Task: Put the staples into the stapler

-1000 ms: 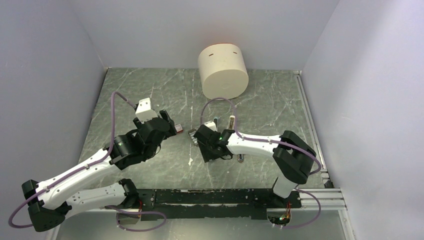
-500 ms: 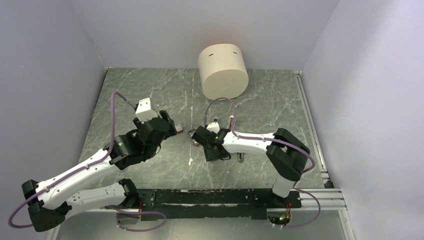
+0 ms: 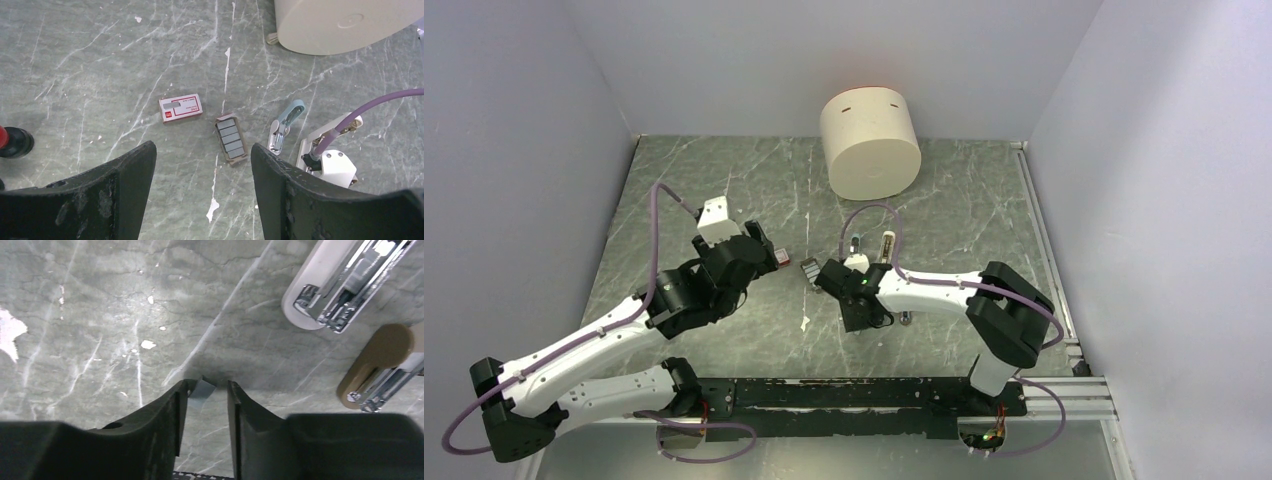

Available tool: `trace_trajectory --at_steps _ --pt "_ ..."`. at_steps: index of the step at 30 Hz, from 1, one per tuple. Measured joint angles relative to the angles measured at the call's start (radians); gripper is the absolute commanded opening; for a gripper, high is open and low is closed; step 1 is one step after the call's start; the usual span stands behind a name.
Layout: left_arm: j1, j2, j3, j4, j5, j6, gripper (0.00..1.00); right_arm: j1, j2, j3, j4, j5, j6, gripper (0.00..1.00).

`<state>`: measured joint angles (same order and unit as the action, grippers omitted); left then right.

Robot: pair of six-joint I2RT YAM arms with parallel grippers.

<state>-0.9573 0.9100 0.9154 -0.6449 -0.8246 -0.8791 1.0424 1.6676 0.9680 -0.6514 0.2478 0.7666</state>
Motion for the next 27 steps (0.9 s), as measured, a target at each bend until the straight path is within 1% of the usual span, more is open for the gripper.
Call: trace_trajectory --at_steps 2,8,12,15,17,20,22,27 --pt "0.0 0.005 0.0 0.0 0.0 0.0 0.74 0.0 0.0 0.0 0.005 -0.012 0.0 0.33" --pt "0.0 0.005 0.0 0.0 0.0 0.0 0.74 0.0 0.0 -0.003 0.015 -0.039 0.003 0.34" --pt "0.0 0.005 -0.002 0.0 0.0 0.0 0.74 0.0 -0.007 -0.012 0.029 -0.047 -0.002 0.3" --pt "0.0 0.005 -0.003 0.0 0.0 0.0 0.74 0.0 -0.009 -0.014 0.046 -0.057 -0.019 0.29" --pt "0.0 0.005 -0.003 0.0 0.0 0.0 0.74 0.0 -0.009 -0.015 0.055 -0.058 -0.03 0.3" --pt "0.0 0.005 -0.006 0.001 0.0 0.0 0.74 0.0 -0.009 -0.017 0.068 -0.058 -0.047 0.37" --pt "0.0 0.005 -0.008 0.001 0.0 0.0 0.74 0.0 -0.009 -0.017 0.077 -0.057 -0.054 0.39" --pt "0.0 0.005 -0.01 0.0 0.0 0.0 0.74 0.002 -0.008 -0.016 0.066 -0.027 -0.029 0.33"
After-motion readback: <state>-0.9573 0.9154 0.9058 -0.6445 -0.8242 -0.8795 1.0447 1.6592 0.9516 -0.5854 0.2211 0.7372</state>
